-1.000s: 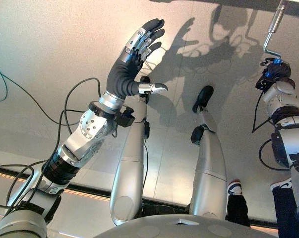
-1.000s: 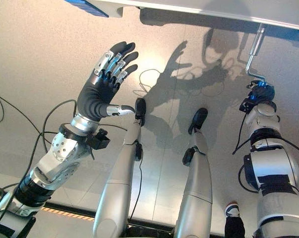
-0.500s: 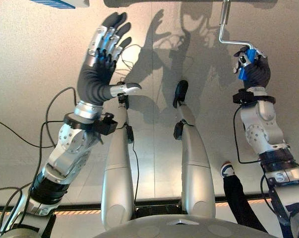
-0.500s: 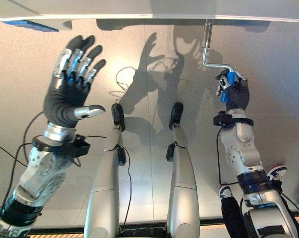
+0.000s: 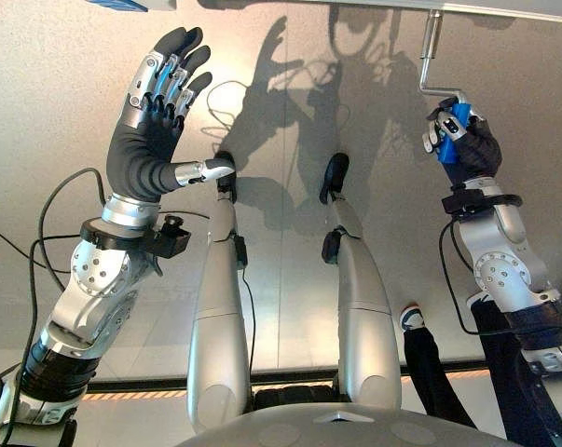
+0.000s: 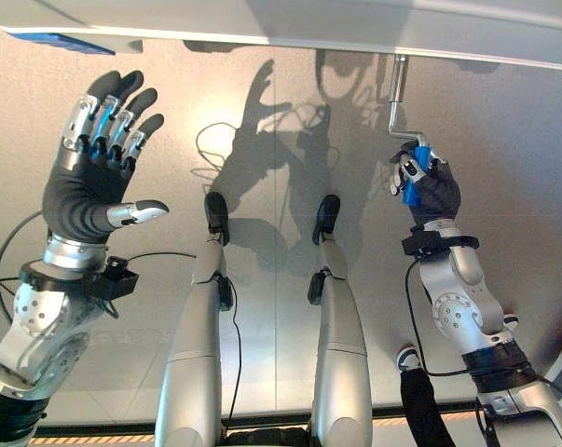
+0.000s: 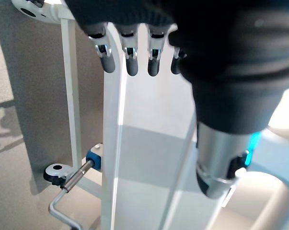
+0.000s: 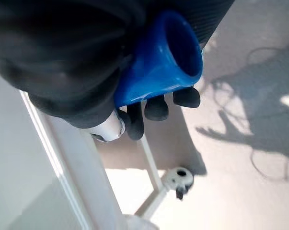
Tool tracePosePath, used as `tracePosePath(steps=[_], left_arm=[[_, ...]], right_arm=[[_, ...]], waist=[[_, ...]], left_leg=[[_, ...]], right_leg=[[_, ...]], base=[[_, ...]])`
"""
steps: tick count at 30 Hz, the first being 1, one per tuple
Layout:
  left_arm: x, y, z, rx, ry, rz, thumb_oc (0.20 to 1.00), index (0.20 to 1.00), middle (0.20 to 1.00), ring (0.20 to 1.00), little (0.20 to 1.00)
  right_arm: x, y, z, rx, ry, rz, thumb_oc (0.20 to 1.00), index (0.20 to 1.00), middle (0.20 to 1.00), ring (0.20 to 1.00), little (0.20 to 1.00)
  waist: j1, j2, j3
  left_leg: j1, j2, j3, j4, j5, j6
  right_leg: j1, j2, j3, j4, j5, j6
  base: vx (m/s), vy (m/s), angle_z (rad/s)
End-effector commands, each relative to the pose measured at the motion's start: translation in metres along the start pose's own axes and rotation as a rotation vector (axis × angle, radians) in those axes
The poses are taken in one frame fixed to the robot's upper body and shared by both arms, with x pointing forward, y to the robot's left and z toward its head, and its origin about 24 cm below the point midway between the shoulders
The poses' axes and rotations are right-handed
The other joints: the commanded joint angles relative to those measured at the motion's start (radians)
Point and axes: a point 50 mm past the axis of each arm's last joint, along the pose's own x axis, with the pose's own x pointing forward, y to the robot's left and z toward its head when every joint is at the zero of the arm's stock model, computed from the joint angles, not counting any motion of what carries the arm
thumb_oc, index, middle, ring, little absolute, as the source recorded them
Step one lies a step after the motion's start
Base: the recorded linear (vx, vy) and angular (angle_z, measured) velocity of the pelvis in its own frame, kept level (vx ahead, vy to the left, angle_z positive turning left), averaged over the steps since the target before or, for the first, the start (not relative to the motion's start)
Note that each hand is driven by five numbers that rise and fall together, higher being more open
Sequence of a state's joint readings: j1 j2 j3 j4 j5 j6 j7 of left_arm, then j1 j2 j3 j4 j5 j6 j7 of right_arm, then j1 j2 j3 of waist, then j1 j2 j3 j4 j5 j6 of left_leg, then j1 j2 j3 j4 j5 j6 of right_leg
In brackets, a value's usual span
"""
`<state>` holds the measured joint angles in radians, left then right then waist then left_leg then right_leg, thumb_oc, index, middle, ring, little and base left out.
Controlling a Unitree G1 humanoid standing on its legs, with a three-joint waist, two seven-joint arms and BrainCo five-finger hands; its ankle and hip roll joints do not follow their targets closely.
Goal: Raise the hospital bed
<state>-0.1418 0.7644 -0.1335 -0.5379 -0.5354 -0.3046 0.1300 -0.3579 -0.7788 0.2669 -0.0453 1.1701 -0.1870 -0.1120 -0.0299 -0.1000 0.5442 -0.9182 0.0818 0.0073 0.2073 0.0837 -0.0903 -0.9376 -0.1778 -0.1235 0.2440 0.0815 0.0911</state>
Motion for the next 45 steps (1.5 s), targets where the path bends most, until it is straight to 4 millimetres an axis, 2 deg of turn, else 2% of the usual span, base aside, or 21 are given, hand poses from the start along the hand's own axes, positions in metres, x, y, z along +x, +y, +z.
tracePosePath(steps=[1, 2, 5, 6, 7, 10, 12, 16, 19, 20, 21, 22, 26, 31, 36, 37, 38, 39, 41, 44, 45], left_arm=[[-0.004, -0.008, 0.018, -0.015, -0.076, -0.046, 1.0, 1.0, 1.0, 1.0, 1.0], [-0.002, -0.007, 0.018, -0.016, -0.084, -0.043, 1.0, 1.0, 1.0, 1.0, 1.0], [-0.003, -0.009, 0.01, -0.041, -0.061, -0.02, 1.0, 1.0, 1.0, 1.0, 1.0], [0.0, -0.008, 0.012, -0.034, -0.076, -0.022, 1.0, 1.0, 1.0, 1.0, 1.0], [-0.002, -0.009, 0.009, -0.046, -0.059, -0.02, 1.0, 1.0, 1.0, 1.0, 1.0], [0.001, -0.01, 0.009, -0.067, -0.075, -0.01, 1.0, 1.0, 1.0, 1.0, 1.0], [0.001, -0.016, 0.003, -0.12, -0.058, 0.003, 1.0, 1.0, 1.0, 1.0, 1.0], [0.003, -0.023, 0.0, -0.167, -0.056, -0.01, 1.0, 1.0, 1.0, 1.0, 1.0], [0.007, -0.031, 0.0, -0.209, -0.07, -0.036, 1.0, 1.0, 1.0, 1.0, 1.0], [0.01, -0.03, 0.002, -0.202, -0.085, -0.04, 1.0, 1.0, 1.0, 1.0, 1.0], [0.014, -0.038, 0.0, -0.24, -0.088, -0.06, 1.0, 1.0, 1.0, 1.0, 1.0], [0.016, -0.037, 0.002, -0.233, -0.1, -0.064, 1.0, 1.0, 1.0, 1.0, 1.0], [0.02, -0.041, 0.004, -0.26, -0.124, -0.071, 1.0, 1.0, 1.0, 1.0, 1.0], [0.023, -0.048, 0.003, -0.283, -0.131, -0.081, 1.0, 1.0, 1.0, 1.0, 1.0], [0.032, -0.058, 0.007, -0.333, -0.17, -0.128, 1.0, 1.0, 1.0, 1.0, 1.0], [0.032, -0.058, 0.007, -0.335, -0.17, -0.129, 1.0, 1.0, 1.0, 1.0, 1.0], [0.035, -0.061, 0.009, -0.347, -0.187, -0.147, 1.0, 1.0, 1.0, 1.0, 1.0], [0.035, -0.061, 0.009, -0.348, -0.187, -0.148, 1.0, 1.0, 1.0, 1.0, 1.0], [0.037, -0.064, 0.006, -0.354, -0.183, -0.173, 1.0, 1.0, 1.0, 1.0, 1.0], [0.037, -0.065, 0.006, -0.351, -0.183, -0.178, 1.0, 1.0, 1.0, 1.0, 1.0], [0.036, -0.065, 0.005, -0.344, -0.178, -0.182, 1.0, 1.0, 1.0, 1.0, 1.0]], right_arm=[[-0.012, 0.072, 0.047, 0.016, -0.265, 0.476, 0.2, 0.2, 0.2, 0.2, 0.2], [-0.007, 0.079, 0.047, 0.026, -0.268, 0.497, 0.2, 0.2, 0.2, 0.2, 0.2], [0.011, 0.108, 0.04, 0.052, -0.231, 0.589, 0.2, 0.2, 0.2, 0.2, 0.2], [0.012, 0.11, 0.043, 0.047, -0.246, 0.596, 0.2, 0.2, 0.2, 0.2, 0.2], [0.017, 0.115, 0.037, 0.047, -0.22, 0.601, 0.2, 0.2, 0.2, 0.2, 0.2], [0.038, 0.13, 0.041, 0.017, -0.226, 0.602, 0.2, 0.2, 0.2, 0.2, 0.2], [0.06, 0.137, 0.035, 0.011, -0.208, 0.535, 0.2, 0.2, 0.2, 0.2, 0.2], [0.084, 0.14, 0.03, -0.012, -0.197, 0.431, 0.2, 0.2, 0.2, 0.2, 0.2], [0.108, 0.136, 0.012, -0.02, -0.137, 0.293, 0.2, 0.2, 0.2, 0.2, 0.2], [0.11, 0.138, 0.018, -0.023, -0.153, 0.3, 0.2, 0.2, 0.2, 0.2, 0.2], [0.129, 0.129, -0.005, -0.075, -0.06, 0.142, 0.2, 0.2, 0.2, 0.2, 0.2], [0.131, 0.131, -0.001, -0.077, -0.073, 0.147, 0.2, 0.2, 0.2, 0.2, 0.2], [0.141, 0.129, -0.012, -0.134, -0.014, 0.076, 0.2, 0.2, 0.2, 0.2, 0.2], [0.151, 0.093, -0.026, -0.207, 0.103, -0.142, 0.2, 0.2, 0.2, 0.2, 0.2], [0.138, 0.032, -0.034, -0.247, 0.207, -0.377, 0.2, 0.2, 0.2, 0.2, 0.2], [0.138, 0.032, -0.034, -0.247, 0.206, -0.378, 0.2, 0.2, 0.2, 0.2, 0.2], [0.128, 0.009, -0.038, -0.251, 0.243, -0.442, 0.2, 0.2, 0.2, 0.2, 0.2], [0.128, 0.008, -0.038, -0.251, 0.242, -0.444, 0.2, 0.2, 0.2, 0.2, 0.2], [0.1, -0.041, -0.045, -0.263, 0.294, -0.59, 0.2, 0.2, 0.2, 0.2, 0.2], [0.094, -0.051, -0.043, -0.271, 0.298, -0.622, 0.2, 0.2, 0.2, 0.2, 0.2], [0.081, -0.071, -0.042, -0.271, 0.309, -0.691, 0.2, 0.2, 0.2, 0.2, 0.2]], waist=[[0.01, -0.051, -0.024], [0.014, -0.052, -0.024], [0.052, -0.035, -0.024], [0.048, -0.037, -0.024], [0.063, -0.029, -0.024], [0.085, -0.014, -0.024], [0.114, 0.004, -0.024], [0.132, 0.018, -0.024], [0.147, 0.029, -0.024], [0.144, 0.027, -0.024], [0.157, 0.042, -0.024], [0.156, 0.04, -0.024], [0.162, 0.053, -0.024], [0.168, 0.075, -0.024], [0.186, 0.111, -0.024], [0.188, 0.112, -0.024], [0.195, 0.13, -0.024], [0.196, 0.132, -0.024], [0.198, 0.161, -0.024], [0.198, 0.167, -0.024], [0.19, 0.176, -0.024]], left_leg=[[0.068, 0.009, -0.032, 0.015, -0.047, -0.011], [0.035, 0.005, -0.029, 0.012, -0.014, -0.004], [0.064, 0.0, -0.052, 0.009, -0.048, -0.006], [0.03, -0.003, -0.047, 0.005, -0.013, -0.001], [0.061, -0.003, -0.057, 0.01, -0.047, -0.006], [0.017, -0.013, -0.062, 0.01, -0.014, 0.002], [0.045, -0.015, -0.074, 0.014, -0.05, -0.003], [0.038, -0.021, -0.078, 0.018, -0.052, -0.002], [0.032, -0.024, -0.079, 0.022, -0.056, -0.001], [-0.003, -0.027, -0.074, 0.019, -0.021, 0.004], [0.022, -0.028, -0.079, 0.027, -0.056, 0.0], [-0.009, -0.03, -0.074, 0.025, -0.026, 0.005], [-0.02, -0.034, -0.075, 0.025, -0.023, 0.006], [-0.029, -0.038, -0.071, 0.036, -0.031, 0.01], [-0.032, -0.048, -0.074, 0.044, -0.037, 0.012], [-0.033, -0.048, -0.075, 0.044, -0.037, 0.012], [-0.037, -0.05, -0.075, 0.045, -0.036, 0.013], [-0.037, -0.05, -0.075, 0.045, -0.036, 0.013], [-0.045, -0.054, -0.073, 0.049, -0.036, 0.014], [-0.047, -0.054, -0.069, 0.052, -0.037, 0.015], [-0.051, -0.053, -0.06, 0.055, -0.039, 0.015]], right_leg=[[0.102, 0.023, -0.044, 0.015, -0.037, 0.076], [0.076, 0.018, -0.054, 0.004, -0.008, 0.066], [0.115, 0.014, -0.063, 0.01, -0.04, 0.075], [0.085, 0.011, -0.072, 0.0, -0.009, 0.066], [0.115, 0.012, -0.067, 0.011, -0.041, 0.075], [0.087, 0.004, -0.085, -0.001, -0.013, 0.064], [0.121, 0.003, -0.083, 0.003, -0.045, 0.073], [0.123, 0.001, -0.088, -0.001, -0.044, 0.072], [0.121, -0.001, -0.086, 0.0, -0.045, 0.07], [0.091, -0.004, -0.096, -0.01, -0.015, 0.061], [0.111, -0.002, -0.084, 0.001, -0.043, 0.068], [0.085, -0.005, -0.094, -0.008, -0.017, 0.06], [0.072, -0.005, -0.093, -0.006, -0.016, 0.061], [0.058, -0.004, -0.085, 0.004, -0.023, 0.058], [0.054, -0.008, -0.079, 0.013, -0.033, 0.06], [0.054, -0.008, -0.079, 0.013, -0.033, 0.06], [0.049, -0.01, -0.079, 0.016, -0.035, 0.061], [0.049, -0.01, -0.079, 0.017, -0.035, 0.061], [0.033, -0.014, -0.071, 0.026, -0.037, 0.062], [0.026, -0.013, -0.067, 0.029, -0.038, 0.061], [0.014, -0.013, -0.06, 0.033, -0.038, 0.06]], base=[[-0.04, -0.017, 0.06], [0.01, -0.005, 0.07], [0.03, 0.001, 0.06], [0.0, 0.0, 0.0], [0.0, 0.0, 0.0], [0.02, 0.009, 0.03], [0.05, 0.014, 0.03], [0.0, 0.008, 0.01], [-0.01, 0.033, 0.04], [0.01, 0.058, 0.03], [-0.05, 0.053, 0.02], [0.01, 0.055, 0.03], [-0.01, 0.019, 0.02], [0.0, 0.022, 0.0], [0.0, 0.002, 0.01], [0.0, 0.0, 0.07], [0.0, 0.005, 0.06], [0.0, 0.002, 0.07], [0.0, 0.017, 0.05], [0.0, 0.023, 0.09], [0.0, 0.029, 0.03]])
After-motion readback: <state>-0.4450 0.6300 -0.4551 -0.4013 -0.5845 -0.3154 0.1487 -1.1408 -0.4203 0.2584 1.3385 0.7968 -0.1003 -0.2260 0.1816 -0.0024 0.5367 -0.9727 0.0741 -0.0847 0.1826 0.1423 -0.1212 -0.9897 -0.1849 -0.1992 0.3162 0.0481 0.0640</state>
